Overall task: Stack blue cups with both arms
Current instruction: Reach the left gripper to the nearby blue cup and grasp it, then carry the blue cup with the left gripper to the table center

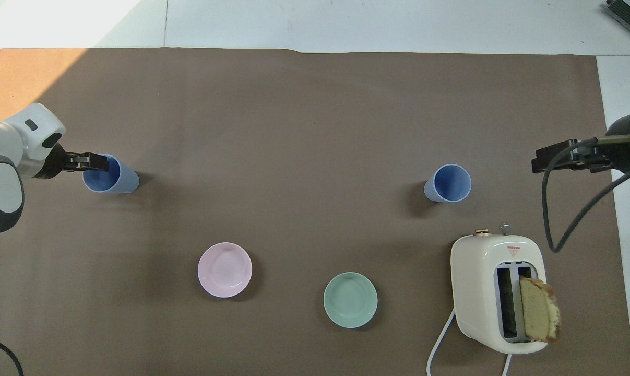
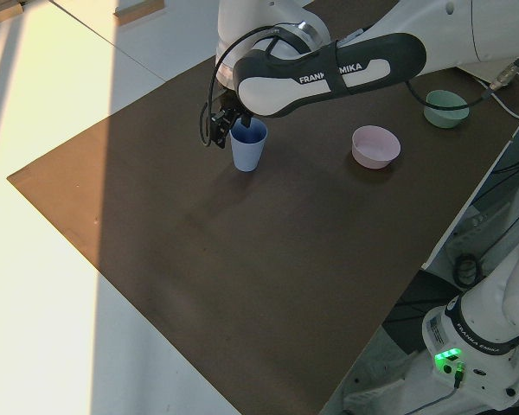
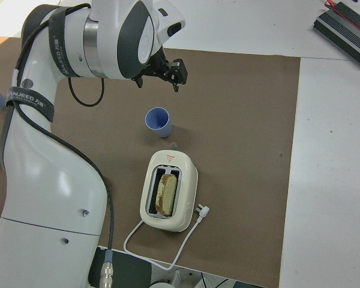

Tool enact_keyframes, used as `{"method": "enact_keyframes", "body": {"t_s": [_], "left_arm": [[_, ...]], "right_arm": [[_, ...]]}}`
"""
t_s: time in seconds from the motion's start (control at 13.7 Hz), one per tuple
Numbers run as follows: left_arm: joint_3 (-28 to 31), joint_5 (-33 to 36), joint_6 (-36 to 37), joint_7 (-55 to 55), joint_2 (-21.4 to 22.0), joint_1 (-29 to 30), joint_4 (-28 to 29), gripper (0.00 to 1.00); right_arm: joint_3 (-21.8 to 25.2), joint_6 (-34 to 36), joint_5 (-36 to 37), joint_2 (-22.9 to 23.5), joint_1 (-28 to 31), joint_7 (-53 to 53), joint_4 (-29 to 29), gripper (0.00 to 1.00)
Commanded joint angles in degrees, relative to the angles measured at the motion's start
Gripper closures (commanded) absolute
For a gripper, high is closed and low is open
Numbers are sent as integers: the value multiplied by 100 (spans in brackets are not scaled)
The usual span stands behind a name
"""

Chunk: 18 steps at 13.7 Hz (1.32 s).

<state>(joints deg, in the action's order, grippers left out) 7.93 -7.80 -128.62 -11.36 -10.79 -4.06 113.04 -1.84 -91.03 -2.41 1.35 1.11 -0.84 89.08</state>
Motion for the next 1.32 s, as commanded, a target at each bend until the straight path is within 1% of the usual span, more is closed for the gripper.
{"method": "enact_keyframes", "body": {"t_s": [0.0, 0.15, 0.22, 0.37, 0.44, 0.73, 0.95, 1.24], "left_arm": [[-55, -90, -260, -252, 7, 72, 226, 36], [-46, -90, -278, -253, 7, 81, 236, 44], [-46, -90, -287, -253, 7, 81, 236, 57], [-46, -90, -217, -244, 7, 81, 218, 92], [-46, -90, -182, -261, 7, 81, 218, 100], [-46, -90, -129, -235, 68, 28, 122, 100], [-125, -81, 56, -121, 130, -103, -141, 100], [-125, -29, -58, 800, 121, -910, -248, 100]], "right_arm": [[-27, -90, -67, -100, 56, -74, 109, 0], [-27, -90, -67, -100, 56, -74, 109, 0], [-27, -90, -67, -100, 56, -74, 109, 0], [-19, -90, -67, -100, 56, -74, 109, 0], [-18, -90, -67, -100, 56, -74, 109, 0], [-19, -90, -67, -109, 56, -74, 109, 0], [-18, -90, -67, -109, 56, -74, 109, 0], [-18, -90, -67, -109, 56, -83, 109, 0]]}}
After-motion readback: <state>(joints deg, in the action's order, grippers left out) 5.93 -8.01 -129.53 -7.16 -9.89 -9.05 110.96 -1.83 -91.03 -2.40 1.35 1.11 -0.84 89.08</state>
